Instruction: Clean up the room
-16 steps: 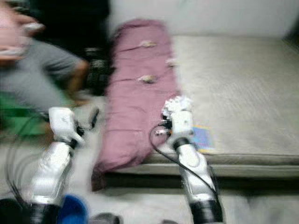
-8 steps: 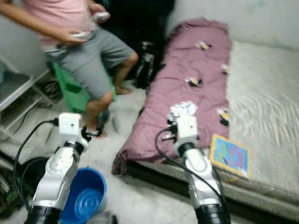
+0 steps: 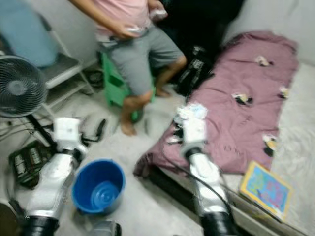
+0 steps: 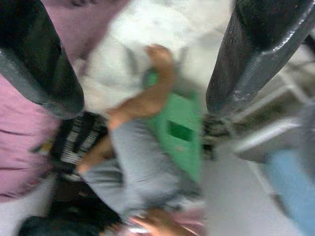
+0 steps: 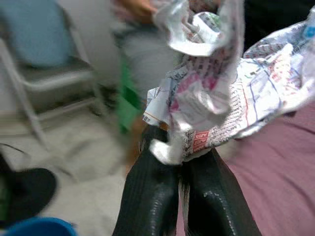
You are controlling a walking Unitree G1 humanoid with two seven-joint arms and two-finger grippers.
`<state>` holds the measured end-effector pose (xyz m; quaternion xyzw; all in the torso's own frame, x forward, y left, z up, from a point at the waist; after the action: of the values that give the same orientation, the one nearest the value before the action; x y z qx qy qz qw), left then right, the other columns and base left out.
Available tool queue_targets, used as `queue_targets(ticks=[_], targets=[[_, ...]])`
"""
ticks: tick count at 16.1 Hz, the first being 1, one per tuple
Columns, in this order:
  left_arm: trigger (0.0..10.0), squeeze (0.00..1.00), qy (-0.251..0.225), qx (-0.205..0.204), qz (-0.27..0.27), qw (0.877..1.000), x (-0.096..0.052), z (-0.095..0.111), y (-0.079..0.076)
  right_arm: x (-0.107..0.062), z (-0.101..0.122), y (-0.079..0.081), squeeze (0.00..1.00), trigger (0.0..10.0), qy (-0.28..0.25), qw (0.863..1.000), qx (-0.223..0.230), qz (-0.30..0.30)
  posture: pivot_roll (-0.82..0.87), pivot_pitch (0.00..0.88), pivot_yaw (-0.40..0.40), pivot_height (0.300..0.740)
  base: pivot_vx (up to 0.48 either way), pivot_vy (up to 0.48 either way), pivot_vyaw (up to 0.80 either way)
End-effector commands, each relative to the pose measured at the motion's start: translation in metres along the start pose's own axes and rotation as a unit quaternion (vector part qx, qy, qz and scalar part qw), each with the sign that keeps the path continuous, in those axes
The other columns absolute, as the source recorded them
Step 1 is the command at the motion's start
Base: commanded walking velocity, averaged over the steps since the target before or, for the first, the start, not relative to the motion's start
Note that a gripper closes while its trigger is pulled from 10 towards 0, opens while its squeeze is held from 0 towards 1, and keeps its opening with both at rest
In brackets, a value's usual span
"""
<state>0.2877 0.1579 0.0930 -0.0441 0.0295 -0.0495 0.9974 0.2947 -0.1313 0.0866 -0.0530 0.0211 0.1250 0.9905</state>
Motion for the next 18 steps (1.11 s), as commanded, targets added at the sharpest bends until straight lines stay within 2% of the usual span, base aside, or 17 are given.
queue_targets(ticks=[1, 6, 8, 12, 16, 18], targets=[[10.0, 0.00, -0.003, -0.004, -0.010, 1.000, 0.002, 0.002, -0.007, -0.003, -0.003, -0.008, 0.00, 10.0, 0.007, 1.000, -0.008, -0.008, -0.02, 0.000, -0.001, 0.740, 0.000, 0.000, 0.79], [10.0, 0.00, -0.002, -0.003, -0.006, 1.000, 0.000, 0.000, -0.005, -0.005, -0.006, -0.006, 0.00, 10.0, 0.009, 1.000, -0.006, -0.009, -0.02, 0.000, 0.006, 0.740, 0.000, 0.000, 0.79], [10.0, 0.00, -0.001, -0.003, 0.017, 1.000, -0.007, -0.003, 0.001, -0.002, -0.007, -0.005, 0.00, 10.0, 0.010, 1.000, -0.002, -0.001, 0.03, 0.000, -0.030, 0.740, 0.000, 0.000, 0.47], [10.0, 0.00, -0.001, -0.005, 0.053, 0.999, -0.022, -0.008, 0.011, 0.007, -0.010, 0.005, 0.00, 10.0, 0.023, 0.999, 0.000, 0.032, 0.09, 0.000, -0.104, 0.740, 0.000, 0.000, 0.00], [10.0, 0.00, -0.009, -0.009, 0.066, 0.998, -0.021, -0.006, 0.012, 0.010, -0.010, 0.008, 0.00, 10.0, 0.023, 0.999, -0.006, 0.044, 0.10, 0.000, -0.123, 0.740, 0.000, 0.000, 0.00], [10.0, 0.00, -0.009, -0.009, 0.054, 0.998, -0.015, -0.005, 0.008, 0.010, -0.008, 0.003, 0.00, 10.0, 0.017, 0.999, -0.007, 0.037, 0.07, 0.000, -0.093, 0.740, 0.000, 0.000, 0.27]])
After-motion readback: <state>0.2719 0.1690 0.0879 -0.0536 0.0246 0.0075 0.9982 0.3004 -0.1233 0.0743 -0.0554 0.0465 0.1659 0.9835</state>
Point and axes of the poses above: a point about 5 cm out from each wrist's last joint towards the gripper, its own x axis pointing out of the wrist towards the gripper, its own z axis along the axis of the wrist's last joint, y = z × x, the point moved 1 cm from there along x, pointing out of the wrist towards the gripper, and after that the axes turned 5 degrees about -x, right-handed, at the moved point
